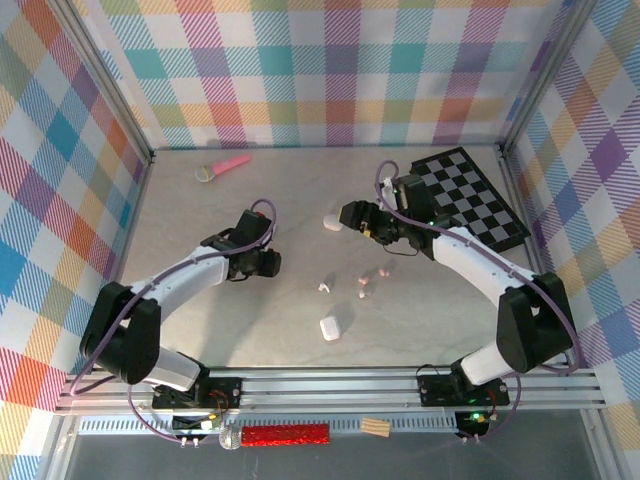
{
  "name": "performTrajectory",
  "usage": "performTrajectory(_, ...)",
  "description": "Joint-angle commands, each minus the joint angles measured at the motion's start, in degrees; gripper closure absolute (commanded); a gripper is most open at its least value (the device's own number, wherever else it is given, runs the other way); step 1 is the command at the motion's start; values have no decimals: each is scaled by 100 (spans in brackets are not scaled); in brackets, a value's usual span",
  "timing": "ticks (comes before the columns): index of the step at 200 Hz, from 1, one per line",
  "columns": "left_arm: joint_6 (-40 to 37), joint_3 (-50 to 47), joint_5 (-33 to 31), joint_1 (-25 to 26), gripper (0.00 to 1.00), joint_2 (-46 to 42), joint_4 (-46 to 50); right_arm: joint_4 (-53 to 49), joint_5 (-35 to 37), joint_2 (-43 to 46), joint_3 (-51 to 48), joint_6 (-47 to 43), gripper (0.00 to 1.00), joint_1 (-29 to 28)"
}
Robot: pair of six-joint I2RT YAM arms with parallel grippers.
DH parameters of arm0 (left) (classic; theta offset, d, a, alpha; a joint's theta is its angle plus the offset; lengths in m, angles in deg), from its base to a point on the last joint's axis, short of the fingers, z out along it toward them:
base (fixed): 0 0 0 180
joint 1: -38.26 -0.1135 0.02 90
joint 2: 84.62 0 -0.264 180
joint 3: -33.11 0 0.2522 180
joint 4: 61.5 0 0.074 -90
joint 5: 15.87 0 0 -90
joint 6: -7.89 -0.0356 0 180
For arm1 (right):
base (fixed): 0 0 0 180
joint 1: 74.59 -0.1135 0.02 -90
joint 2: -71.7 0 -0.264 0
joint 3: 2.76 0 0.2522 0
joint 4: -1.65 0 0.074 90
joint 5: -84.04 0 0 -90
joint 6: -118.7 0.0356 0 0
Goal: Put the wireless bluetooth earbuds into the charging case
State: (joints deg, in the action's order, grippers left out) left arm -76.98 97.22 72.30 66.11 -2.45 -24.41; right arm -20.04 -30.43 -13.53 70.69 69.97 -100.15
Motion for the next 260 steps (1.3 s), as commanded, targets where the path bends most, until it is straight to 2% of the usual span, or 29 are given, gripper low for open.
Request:
performTrajectory(1,-488,-210,457,289,62,-237,-691,-278,-635,-185,130,-88,19,-1)
performTrajectory(21,-617,-402,893,425,61,-393,-1270,-327,-980,-312,185,-100,18,-10)
performTrajectory(56,-931,-556,1342,660,60,-450,-1714,-517,-983,-411,173,-176,19,-62)
performTrajectory(138,-1167,-465,1564,1009,60,-403,-1939,-388,-1327,-865,335,-59,22,-580)
performTrajectory(160,-1180,-456,1571,1024,60,-419,-1920,-385,-1392,-995,394,-34,27,-701)
performTrajectory(202,-1181,-474,1589,1044,60,-524,-1938,-274,-1462,-1127,388,42,44,-799)
performTrajectory(227,-1181,-464,1611,1046,60,-533,-1951,-208,-1541,-1186,370,17,48,-810)
performTrajectory(260,-1176,-473,1711,1046,60,-579,-1947,-211,-1366,-1179,334,-67,58,-819)
